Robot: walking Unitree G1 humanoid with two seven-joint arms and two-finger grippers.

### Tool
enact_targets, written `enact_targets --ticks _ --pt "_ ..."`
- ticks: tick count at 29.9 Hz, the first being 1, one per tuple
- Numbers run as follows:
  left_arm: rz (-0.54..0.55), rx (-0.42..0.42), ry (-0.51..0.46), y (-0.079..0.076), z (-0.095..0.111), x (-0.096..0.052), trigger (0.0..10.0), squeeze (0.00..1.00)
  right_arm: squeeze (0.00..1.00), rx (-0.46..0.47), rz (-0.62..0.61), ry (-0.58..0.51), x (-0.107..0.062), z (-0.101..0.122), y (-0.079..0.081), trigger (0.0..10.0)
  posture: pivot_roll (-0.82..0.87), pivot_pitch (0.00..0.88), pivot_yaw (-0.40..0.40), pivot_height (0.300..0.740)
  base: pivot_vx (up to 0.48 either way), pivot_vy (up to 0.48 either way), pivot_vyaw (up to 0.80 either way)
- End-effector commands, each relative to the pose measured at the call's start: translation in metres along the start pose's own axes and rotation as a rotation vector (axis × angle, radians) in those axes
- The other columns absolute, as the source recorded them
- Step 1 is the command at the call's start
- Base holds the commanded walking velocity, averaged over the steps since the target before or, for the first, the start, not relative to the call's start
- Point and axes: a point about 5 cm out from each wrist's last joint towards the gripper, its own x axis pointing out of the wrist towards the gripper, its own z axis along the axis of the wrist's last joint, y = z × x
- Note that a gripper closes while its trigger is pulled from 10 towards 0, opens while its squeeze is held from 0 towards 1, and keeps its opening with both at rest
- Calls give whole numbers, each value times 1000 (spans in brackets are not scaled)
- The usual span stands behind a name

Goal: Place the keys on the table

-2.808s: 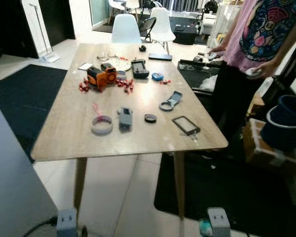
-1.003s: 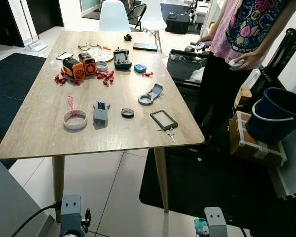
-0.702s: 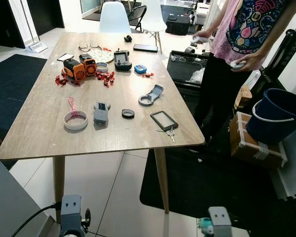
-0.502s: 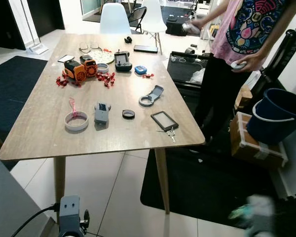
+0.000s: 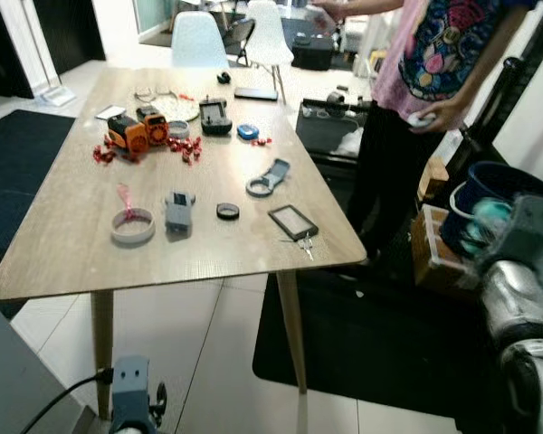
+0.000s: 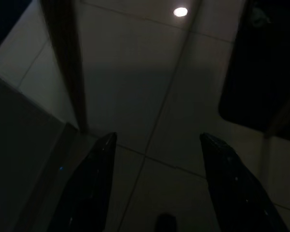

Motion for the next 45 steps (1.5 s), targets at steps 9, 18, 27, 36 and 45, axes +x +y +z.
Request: enact_targets --ticks 9,18,27,36,45 --pt "4 -12 32 0 -7 -3 10000 0 0 -101 594 67 -4 -5 140 10000 40 17 -39 740 0 0 0" --pt "-3 -12 32 -1 -5 -1 10000 0 0 -128 709 89 -13 -9 176 10000 44 15 -37 740 0 0 0" --pt "-7 -8 41 -1 -6 -1 10000 0 0 -97 748 44 -15 4 196 10000 38 17 -29 740 0 0 0" --pt "-8 -13 39 -2 -7 -1 10000 0 0 -20 676 -30 -12 14 193 10000 57 23 -46 740 0 0 0" --pt "-1 -38 24 2 -11 -6 10000 0 0 197 174 -135 3 8 89 10000 71 30 -64 740 0 0 0"
